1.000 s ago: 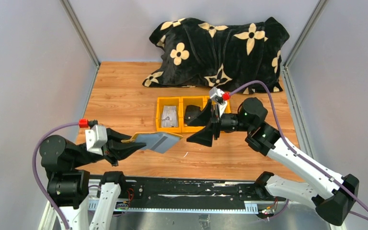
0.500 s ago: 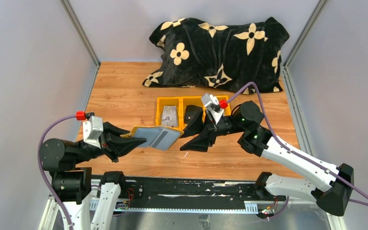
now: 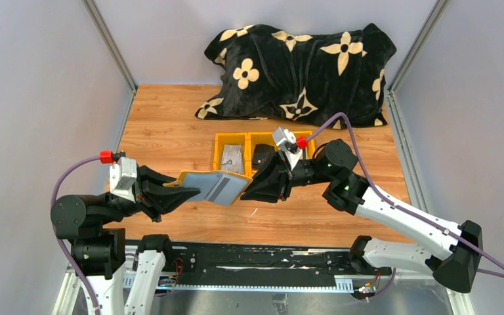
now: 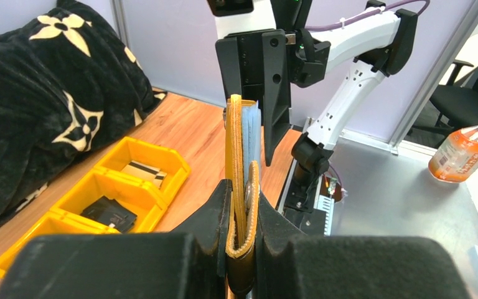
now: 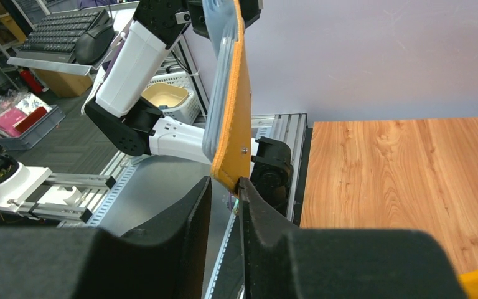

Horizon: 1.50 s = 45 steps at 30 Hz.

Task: Take the credit cards out of the card holder
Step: Remove the credit card from the card holder.

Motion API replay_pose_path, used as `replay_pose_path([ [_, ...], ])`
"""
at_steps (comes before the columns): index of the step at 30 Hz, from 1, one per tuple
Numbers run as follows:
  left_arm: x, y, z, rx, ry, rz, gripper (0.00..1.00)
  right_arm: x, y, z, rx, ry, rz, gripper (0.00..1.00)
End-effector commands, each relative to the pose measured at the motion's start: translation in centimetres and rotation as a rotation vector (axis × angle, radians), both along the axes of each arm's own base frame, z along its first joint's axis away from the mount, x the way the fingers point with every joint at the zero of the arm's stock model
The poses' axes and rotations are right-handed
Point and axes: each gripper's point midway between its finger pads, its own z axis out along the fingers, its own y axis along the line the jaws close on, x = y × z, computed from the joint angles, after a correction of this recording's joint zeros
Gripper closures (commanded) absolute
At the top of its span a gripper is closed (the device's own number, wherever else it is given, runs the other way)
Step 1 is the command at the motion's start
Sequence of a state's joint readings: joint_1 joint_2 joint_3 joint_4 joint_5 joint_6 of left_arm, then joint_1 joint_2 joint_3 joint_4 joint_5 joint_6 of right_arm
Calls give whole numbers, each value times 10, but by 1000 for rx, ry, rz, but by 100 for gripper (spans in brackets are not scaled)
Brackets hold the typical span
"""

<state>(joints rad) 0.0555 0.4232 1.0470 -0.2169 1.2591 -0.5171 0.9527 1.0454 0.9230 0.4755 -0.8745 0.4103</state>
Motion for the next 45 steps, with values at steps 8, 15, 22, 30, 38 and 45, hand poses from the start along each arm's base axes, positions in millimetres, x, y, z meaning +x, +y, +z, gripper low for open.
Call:
replay_pose_path([
  [8, -5, 0, 8, -11, -35, 8, 100, -1, 5, 24, 61, 6, -10, 80],
  [15, -5, 0, 8, -12, -36, 10, 100, 1, 9, 27, 65, 24, -14, 80],
  [22, -5, 0, 8, -11, -38, 10, 100, 2, 14, 29, 64, 44, -16, 73],
  [30, -7, 0, 11, -11, -43, 8, 100, -4, 15, 35, 87, 20, 11, 79],
  [38, -7, -1, 15, -18, -28, -2, 100, -31, 13, 41, 110, -32, 120, 90],
  [45, -7, -1, 17, -25, -14, -9, 100, -53, 8, 53, 164, -79, 172, 90],
])
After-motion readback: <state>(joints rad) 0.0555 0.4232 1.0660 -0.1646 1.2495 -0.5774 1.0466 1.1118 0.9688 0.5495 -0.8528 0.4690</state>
